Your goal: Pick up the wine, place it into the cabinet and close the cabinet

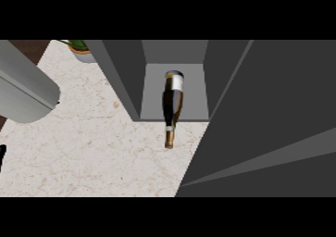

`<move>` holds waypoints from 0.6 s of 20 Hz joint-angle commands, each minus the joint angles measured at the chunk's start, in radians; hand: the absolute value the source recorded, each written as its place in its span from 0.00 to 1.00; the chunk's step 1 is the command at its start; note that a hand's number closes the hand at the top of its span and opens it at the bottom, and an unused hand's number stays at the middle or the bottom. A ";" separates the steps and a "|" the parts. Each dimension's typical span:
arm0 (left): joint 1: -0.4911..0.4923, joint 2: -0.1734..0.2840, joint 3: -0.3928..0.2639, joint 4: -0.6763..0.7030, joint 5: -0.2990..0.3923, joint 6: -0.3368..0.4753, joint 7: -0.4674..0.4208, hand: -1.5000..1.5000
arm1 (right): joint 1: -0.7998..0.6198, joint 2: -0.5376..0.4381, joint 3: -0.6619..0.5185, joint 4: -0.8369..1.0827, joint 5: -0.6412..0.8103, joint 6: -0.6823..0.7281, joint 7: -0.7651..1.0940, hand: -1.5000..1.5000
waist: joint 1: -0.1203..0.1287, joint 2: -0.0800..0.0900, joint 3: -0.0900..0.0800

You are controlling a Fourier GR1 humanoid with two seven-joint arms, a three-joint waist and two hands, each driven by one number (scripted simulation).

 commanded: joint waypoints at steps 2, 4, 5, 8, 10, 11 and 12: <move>0.007 0.010 0.032 0.011 0.015 -0.056 0.012 0.00 | -0.081 0.051 0.240 0.002 0.108 -0.112 -0.032 1.00 | 0.003 -0.002 0.000; -0.042 0.023 0.066 0.056 0.053 -0.083 0.040 0.00 | -0.154 0.052 0.266 0.047 0.147 -0.159 -0.022 1.00 | -0.003 0.000 -0.002; 0.003 0.027 0.080 0.047 0.045 -0.108 0.020 0.00 | -0.193 0.052 0.246 0.030 0.144 -0.186 0.010 1.00 | 0.010 0.000 -0.001; -0.055 0.041 0.127 0.018 0.116 -0.079 0.100 0.00 | -0.320 0.051 0.233 0.116 0.145 -0.273 -0.012 1.00 | 0.013 0.005 -0.001; -0.052 0.026 0.109 0.041 0.102 -0.111 0.083 0.00 | -0.363 0.050 0.265 0.126 0.205 -0.326 0.002 1.00 | 0.010 0.002 -0.002; -0.053 0.009 0.095 0.065 0.092 -0.139 0.075 0.00 | -0.371 0.049 0.246 0.090 0.182 -0.336 0.041 1.00 | 0.006 0.004 -0.001; -0.037 0.006 0.079 0.043 0.066 -0.122 0.068 0.00 | -0.430 0.049 0.222 0.133 0.192 -0.382 0.041 1.00 | 0.016 0.004 -0.002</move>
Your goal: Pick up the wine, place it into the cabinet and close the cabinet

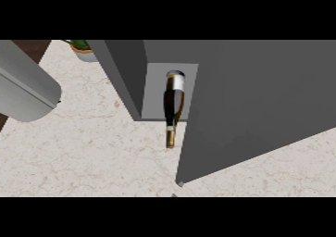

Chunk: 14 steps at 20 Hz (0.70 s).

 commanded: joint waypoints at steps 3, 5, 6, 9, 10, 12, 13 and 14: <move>-0.047 -0.020 0.008 -0.007 0.017 0.001 0.046 0.00 | -0.248 0.116 0.083 0.113 0.011 -0.130 0.043 1.00 | 0.007 0.005 0.001; -0.048 -0.005 0.011 -0.046 0.026 0.009 0.075 0.00 | -0.320 0.115 0.017 0.150 -0.055 -0.152 0.047 1.00 | 0.020 0.007 0.001; -0.036 -0.013 0.022 -0.051 0.035 0.007 0.076 0.00 | -0.318 0.115 0.084 0.162 -0.020 -0.188 0.030 1.00 | 0.016 0.003 0.001; -0.084 -0.034 -0.002 -0.026 0.020 0.033 0.085 0.00 | -0.409 0.113 -0.005 0.222 -0.121 -0.221 0.022 1.00 | 0.026 0.012 0.000; -0.070 -0.041 0.002 0.017 0.008 -0.010 0.058 0.00 | -0.454 0.113 -0.025 0.212 -0.141 -0.218 0.057 1.00 | 0.026 0.010 -0.001; -0.094 -0.058 -0.030 0.025 -0.010 0.010 0.070 0.00 | -0.510 0.114 -0.090 0.299 -0.203 -0.220 0.008 1.00 | 0.030 0.016 0.000; -0.066 -0.057 -0.007 -0.007 0.001 0.006 0.064 0.00 | -0.563 0.115 -0.114 0.318 -0.216 -0.228 0.022 1.00 | 0.040 0.011 0.000; -0.082 -0.038 0.001 -0.005 0.006 0.000 0.081 0.00 | -0.627 0.116 -0.189 0.355 -0.261 -0.222 0.026 1.00 | 0.049 0.015 0.000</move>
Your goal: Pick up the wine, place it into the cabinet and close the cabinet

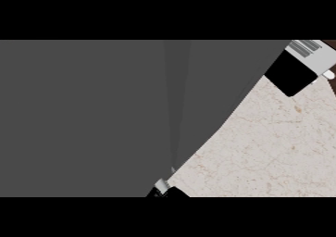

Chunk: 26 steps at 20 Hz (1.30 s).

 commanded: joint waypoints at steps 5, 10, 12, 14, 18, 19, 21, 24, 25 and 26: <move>-0.073 -0.072 -0.046 0.076 -0.045 0.012 0.004 0.00 | -0.429 0.100 -0.149 0.399 -0.167 -0.105 -0.077 1.00 | -0.011 0.001 0.001; -0.100 -0.042 0.028 0.042 0.013 0.021 0.077 0.00 | -0.581 0.101 -0.238 0.643 -0.128 -0.012 -0.155 1.00 | -0.014 0.000 0.002; -0.080 -0.086 -0.020 0.037 -0.051 0.052 0.046 0.00 | -0.579 0.086 -0.281 0.692 -0.104 0.037 -0.193 1.00 | -0.023 -0.002 0.003; -0.081 -0.048 0.071 0.086 -0.008 -0.032 0.051 0.00 | -0.589 0.102 -0.282 0.777 -0.122 0.030 -0.237 1.00 | -0.017 -0.002 0.002; -0.104 -0.082 0.028 0.093 -0.060 -0.012 0.058 0.00 | -0.645 0.102 -0.398 0.955 -0.156 0.088 -0.319 1.00 | -0.018 0.002 0.002; -0.074 -0.080 0.066 0.066 -0.030 -0.006 0.082 0.00 | -0.575 0.061 -0.426 0.868 -0.173 0.161 -0.304 1.00 | -0.028 -0.002 0.003; -0.069 -0.092 0.035 0.009 -0.071 0.045 0.095 0.00 | -0.563 0.092 -0.441 0.993 -0.161 0.171 -0.415 1.00 | -0.021 0.000 0.004; -0.093 -0.064 0.105 0.035 -0.017 -0.006 0.131 0.00 | -0.631 0.083 -0.477 1.076 -0.165 0.203 -0.413 1.00 | -0.020 -0.001 0.003; -0.083 -0.130 0.004 0.067 -0.119 0.008 0.066 0.00 | -0.607 0.071 -0.476 1.062 -0.164 0.223 -0.434 1.00 | -0.028 -0.001 0.003; -0.086 -0.112 0.036 0.047 -0.093 0.018 0.094 0.00 | -0.582 0.069 -0.478 1.087 -0.164 0.227 -0.460 1.00 | -0.025 0.000 0.003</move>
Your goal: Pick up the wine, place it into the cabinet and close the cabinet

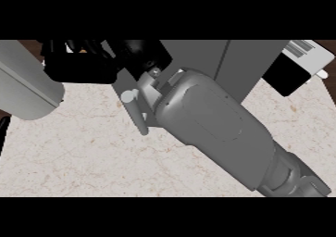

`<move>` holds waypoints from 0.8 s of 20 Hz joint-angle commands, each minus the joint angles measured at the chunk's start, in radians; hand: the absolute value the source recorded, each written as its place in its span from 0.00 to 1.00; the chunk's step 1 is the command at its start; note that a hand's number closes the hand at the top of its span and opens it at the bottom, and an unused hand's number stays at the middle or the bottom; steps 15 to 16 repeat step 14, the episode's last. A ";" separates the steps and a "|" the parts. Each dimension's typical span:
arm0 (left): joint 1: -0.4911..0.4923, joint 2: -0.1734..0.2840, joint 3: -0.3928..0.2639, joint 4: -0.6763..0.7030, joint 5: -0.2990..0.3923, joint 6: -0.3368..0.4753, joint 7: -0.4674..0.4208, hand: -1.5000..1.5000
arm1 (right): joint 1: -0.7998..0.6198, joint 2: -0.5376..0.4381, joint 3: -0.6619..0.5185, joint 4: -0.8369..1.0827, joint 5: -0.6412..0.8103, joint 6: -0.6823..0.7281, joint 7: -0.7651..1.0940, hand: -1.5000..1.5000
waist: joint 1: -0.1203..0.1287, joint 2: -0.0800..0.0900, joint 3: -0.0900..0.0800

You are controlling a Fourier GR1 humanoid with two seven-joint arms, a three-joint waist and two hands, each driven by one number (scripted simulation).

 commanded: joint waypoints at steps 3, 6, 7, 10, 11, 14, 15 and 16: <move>-0.014 -0.017 -0.005 -0.022 -0.016 0.016 0.028 0.00 | -0.010 -0.064 -0.109 0.195 -0.021 0.091 -0.104 1.00 | 0.002 0.026 0.005; -0.012 -0.005 0.015 -0.023 -0.009 0.000 0.038 0.00 | 0.027 -0.071 -0.073 0.195 0.045 0.053 -0.144 1.00 | -0.003 0.023 0.004; -0.016 -0.010 -0.008 -0.047 -0.017 0.013 0.047 0.00 | 0.022 -0.091 -0.094 0.229 0.029 0.090 -0.175 1.00 | 0.005 0.028 0.005; -0.035 -0.029 -0.016 -0.014 -0.032 0.020 0.037 0.00 | 0.023 -0.072 -0.064 0.249 0.076 0.055 -0.191 1.00 | -0.002 0.029 0.004; -0.046 -0.010 0.011 -0.010 -0.007 0.007 0.059 0.00 | 0.005 -0.088 -0.076 0.235 0.070 0.068 -0.172 1.00 | -0.007 0.025 0.004; -0.024 -0.022 0.006 -0.002 -0.019 -0.016 0.035 0.00 | 0.006 -0.076 -0.069 0.267 0.079 0.075 -0.188 1.00 | 0.008 0.026 0.003; -0.024 -0.022 0.006 -0.002 -0.019 -0.016 0.035 0.00 | 0.006 -0.076 -0.069 0.267 0.079 0.075 -0.188 1.00 | 0.008 0.026 0.003; -0.024 -0.022 0.006 -0.002 -0.019 -0.016 0.035 0.00 | 0.006 -0.076 -0.069 0.267 0.079 0.075 -0.188 1.00 | 0.008 0.026 0.003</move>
